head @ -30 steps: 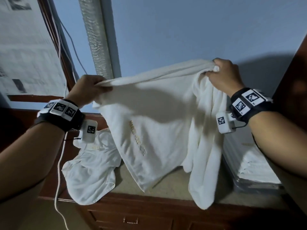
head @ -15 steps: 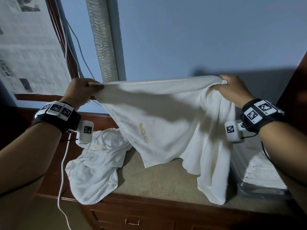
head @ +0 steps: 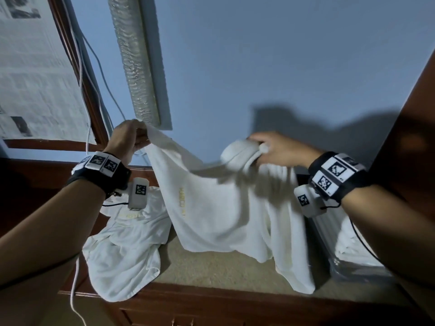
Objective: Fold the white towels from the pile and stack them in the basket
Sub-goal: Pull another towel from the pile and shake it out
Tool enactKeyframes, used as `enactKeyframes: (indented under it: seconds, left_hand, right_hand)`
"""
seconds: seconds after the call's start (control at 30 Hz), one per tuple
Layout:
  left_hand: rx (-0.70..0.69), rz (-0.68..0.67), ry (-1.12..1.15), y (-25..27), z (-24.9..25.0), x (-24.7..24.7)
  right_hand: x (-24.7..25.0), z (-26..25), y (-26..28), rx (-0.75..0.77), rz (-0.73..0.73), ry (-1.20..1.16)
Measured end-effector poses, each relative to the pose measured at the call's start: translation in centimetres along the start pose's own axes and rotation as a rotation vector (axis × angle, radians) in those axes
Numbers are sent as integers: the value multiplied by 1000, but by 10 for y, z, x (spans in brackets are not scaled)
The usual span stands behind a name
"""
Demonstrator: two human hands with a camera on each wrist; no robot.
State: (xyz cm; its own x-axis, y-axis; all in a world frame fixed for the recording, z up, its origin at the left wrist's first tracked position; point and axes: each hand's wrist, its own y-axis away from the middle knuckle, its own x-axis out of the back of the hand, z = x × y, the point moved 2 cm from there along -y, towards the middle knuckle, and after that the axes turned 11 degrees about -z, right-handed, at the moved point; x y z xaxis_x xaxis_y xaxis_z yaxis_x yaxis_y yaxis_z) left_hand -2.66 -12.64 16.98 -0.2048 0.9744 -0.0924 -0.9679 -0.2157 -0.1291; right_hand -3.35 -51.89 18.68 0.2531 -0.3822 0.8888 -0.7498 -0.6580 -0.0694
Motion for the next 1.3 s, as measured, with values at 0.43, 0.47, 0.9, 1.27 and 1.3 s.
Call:
enactKeyframes:
  seconds: [0.43, 0.47, 0.9, 1.27, 1.3]
  left_hand:
    - [-237, -382, -261, 61, -15, -109]
    - [-234, -381, -254, 70, -16, -115]
    - [-198, -445, 58, 123, -24, -148]
    - [-293, -512, -65, 137, -18, -155]
    - [-304, -520, -88, 136, -16, -154]
  right_hand:
    - [-7, -57, 29, 104, -111, -435]
    - [-10, -58, 28, 129, -68, -447]
    - [-35, -49, 32, 112, 328, -382]
    - [-50, -57, 28, 66, 630, -334]
    - [-50, -57, 28, 79, 627, -318]
